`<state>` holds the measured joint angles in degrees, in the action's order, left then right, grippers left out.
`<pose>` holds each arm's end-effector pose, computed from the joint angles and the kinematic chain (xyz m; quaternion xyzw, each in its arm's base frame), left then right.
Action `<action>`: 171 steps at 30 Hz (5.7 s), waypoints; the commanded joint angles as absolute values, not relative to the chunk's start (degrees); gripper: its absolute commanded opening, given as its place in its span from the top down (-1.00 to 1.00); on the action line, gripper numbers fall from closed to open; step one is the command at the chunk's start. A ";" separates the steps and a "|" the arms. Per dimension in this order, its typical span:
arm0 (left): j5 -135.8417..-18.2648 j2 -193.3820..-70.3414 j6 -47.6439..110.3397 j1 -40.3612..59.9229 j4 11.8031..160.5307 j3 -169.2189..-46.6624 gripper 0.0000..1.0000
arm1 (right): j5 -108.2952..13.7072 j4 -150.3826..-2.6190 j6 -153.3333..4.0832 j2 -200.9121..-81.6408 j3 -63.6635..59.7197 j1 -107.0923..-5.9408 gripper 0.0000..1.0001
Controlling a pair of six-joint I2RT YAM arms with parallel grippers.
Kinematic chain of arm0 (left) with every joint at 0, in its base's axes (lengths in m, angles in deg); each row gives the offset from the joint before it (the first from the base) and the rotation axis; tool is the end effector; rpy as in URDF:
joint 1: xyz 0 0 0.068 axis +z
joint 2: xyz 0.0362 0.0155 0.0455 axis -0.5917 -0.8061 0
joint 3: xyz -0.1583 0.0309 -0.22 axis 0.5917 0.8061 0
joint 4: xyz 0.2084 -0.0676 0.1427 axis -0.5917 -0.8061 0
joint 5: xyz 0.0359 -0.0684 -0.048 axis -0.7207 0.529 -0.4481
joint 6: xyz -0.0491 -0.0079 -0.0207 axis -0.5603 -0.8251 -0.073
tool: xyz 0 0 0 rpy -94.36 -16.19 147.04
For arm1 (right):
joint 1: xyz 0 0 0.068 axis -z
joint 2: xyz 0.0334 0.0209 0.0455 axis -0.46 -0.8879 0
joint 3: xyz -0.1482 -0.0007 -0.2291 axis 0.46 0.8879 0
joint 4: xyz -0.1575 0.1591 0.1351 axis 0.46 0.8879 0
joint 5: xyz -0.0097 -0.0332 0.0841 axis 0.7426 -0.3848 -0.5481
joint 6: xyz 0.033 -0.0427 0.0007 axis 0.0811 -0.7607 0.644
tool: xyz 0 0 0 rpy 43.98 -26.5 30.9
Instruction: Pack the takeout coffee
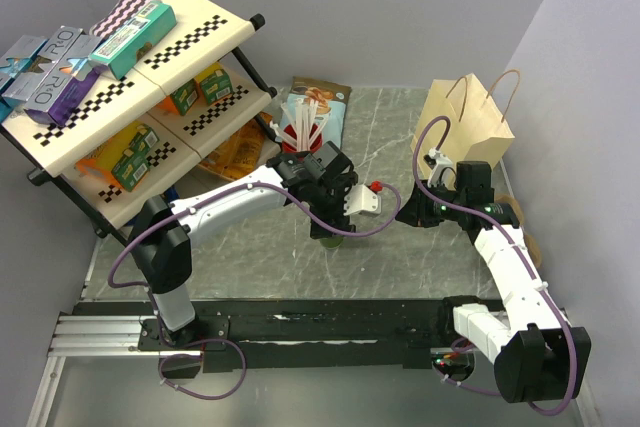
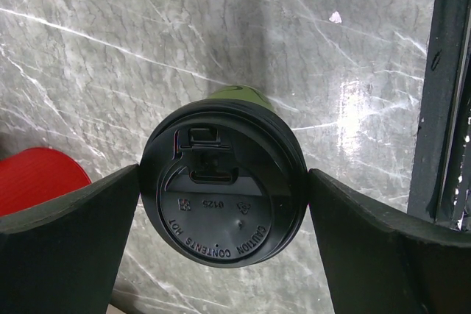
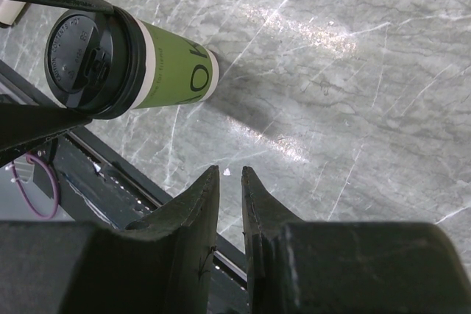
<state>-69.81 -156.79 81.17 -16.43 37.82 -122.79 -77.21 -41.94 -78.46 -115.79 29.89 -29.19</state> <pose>0.2194 -0.3037 0.2819 0.7065 0.6452 -0.1619 0.2417 0.1919 0.0278 0.2651 -0.1090 0.8820 0.3137 0.3344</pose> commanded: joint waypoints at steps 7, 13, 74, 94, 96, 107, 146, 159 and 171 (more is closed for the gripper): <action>-66.16 -156.47 78.17 -15.14 38.80 -124.28 -0.99 | -77.80 -43.17 -77.75 -115.92 29.98 -28.44 0.47; -64.14 -156.39 77.21 -14.08 38.01 -124.80 -0.99 | -77.80 -42.99 -77.92 -116.44 29.63 -28.44 0.47; -65.98 -154.02 70.26 -13.55 47.76 -117.33 -0.99 | -93.62 -58.73 -60.26 -132.70 27.43 -36.44 -0.64; -65.28 -152.70 69.12 -13.11 47.68 -115.93 -0.99 | -90.73 -60.32 -56.39 -145.80 23.57 -41.98 -0.84; -65.28 -152.70 69.03 -13.11 47.68 -116.10 -0.99 | -88.80 -58.74 -57.96 -146.59 23.21 -42.07 -0.83; -62.73 -152.43 69.21 -13.03 46.80 -117.42 -0.99 | -85.44 -56.00 -60.43 -145.98 24.18 -42.07 -0.79; -32.68 -145.22 27.20 5.78 65.16 -98.79 -0.72 | -83.07 -51.52 -65.18 -150.02 15.39 -45.50 -0.75; -32.32 -150.93 24.12 5.96 66.84 -97.64 -0.50 | -82.63 -51.52 -65.71 -149.32 16.97 -45.76 -0.74; -30.56 -155.59 21.48 5.96 68.50 -98.26 -0.44 | -82.28 -52.84 -65.53 -148.26 18.99 -45.67 -0.74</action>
